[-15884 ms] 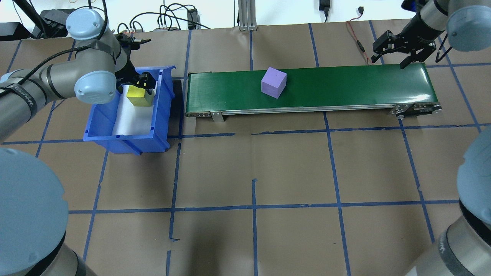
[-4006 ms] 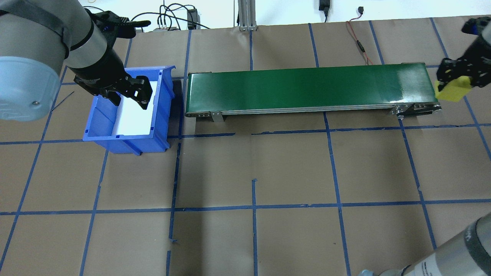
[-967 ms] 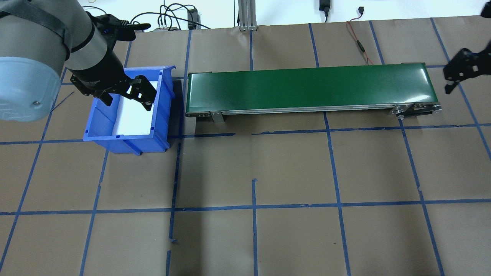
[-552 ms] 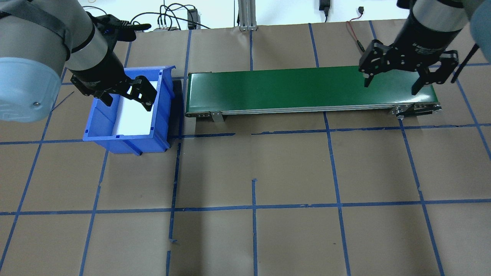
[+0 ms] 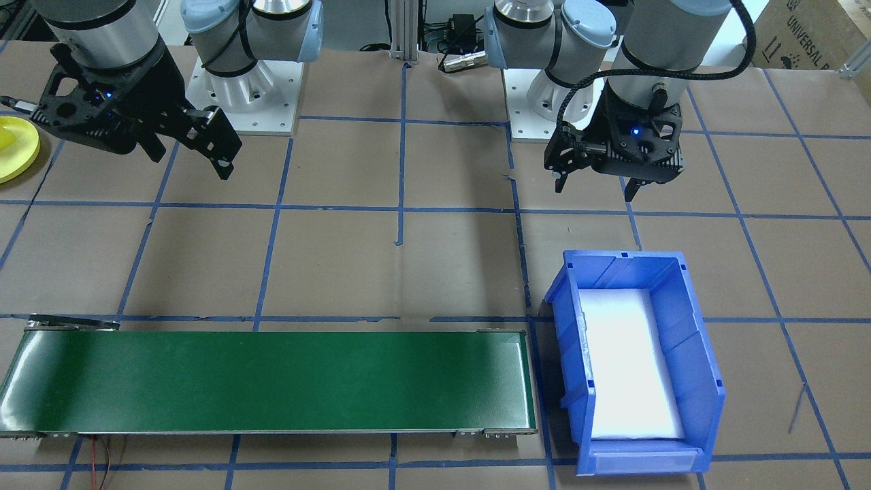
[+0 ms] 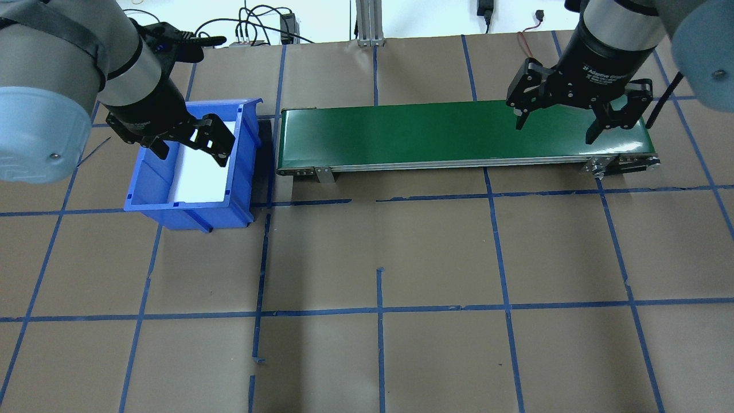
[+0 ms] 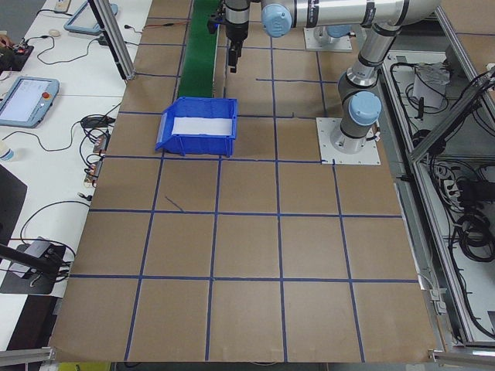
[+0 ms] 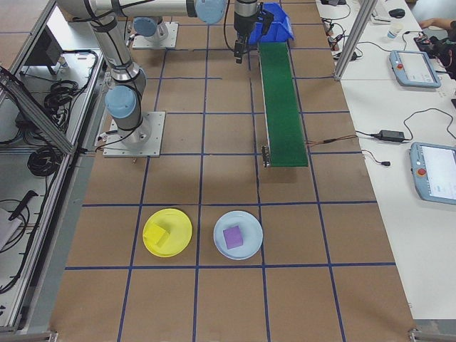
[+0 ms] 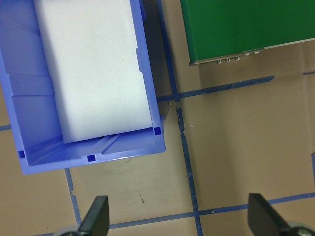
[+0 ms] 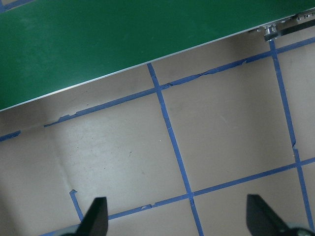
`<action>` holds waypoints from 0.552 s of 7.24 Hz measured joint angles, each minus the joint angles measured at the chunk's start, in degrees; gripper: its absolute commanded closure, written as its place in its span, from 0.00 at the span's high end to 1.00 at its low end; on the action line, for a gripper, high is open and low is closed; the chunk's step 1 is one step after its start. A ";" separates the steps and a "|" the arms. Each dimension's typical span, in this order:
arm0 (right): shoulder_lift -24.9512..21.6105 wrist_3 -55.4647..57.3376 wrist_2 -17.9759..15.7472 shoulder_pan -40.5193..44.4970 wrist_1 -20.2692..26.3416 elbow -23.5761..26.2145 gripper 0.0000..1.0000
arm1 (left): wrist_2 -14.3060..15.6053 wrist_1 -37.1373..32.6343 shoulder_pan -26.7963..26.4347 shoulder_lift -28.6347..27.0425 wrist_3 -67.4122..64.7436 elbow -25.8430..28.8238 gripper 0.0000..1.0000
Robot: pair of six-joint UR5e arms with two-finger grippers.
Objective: Move block left to right into plate
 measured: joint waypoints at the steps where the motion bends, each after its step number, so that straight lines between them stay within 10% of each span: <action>1: 0.04 -1.11 -0.22 1.27 -0.34 0.01 1.00 | 0.00 0.00 0.01 0.00 0.00 0.00 1.00; 4: 0.76 -4.18 -0.73 3.92 -2.68 0.34 1.00 | 0.00 0.00 0.05 0.00 0.04 0.04 1.00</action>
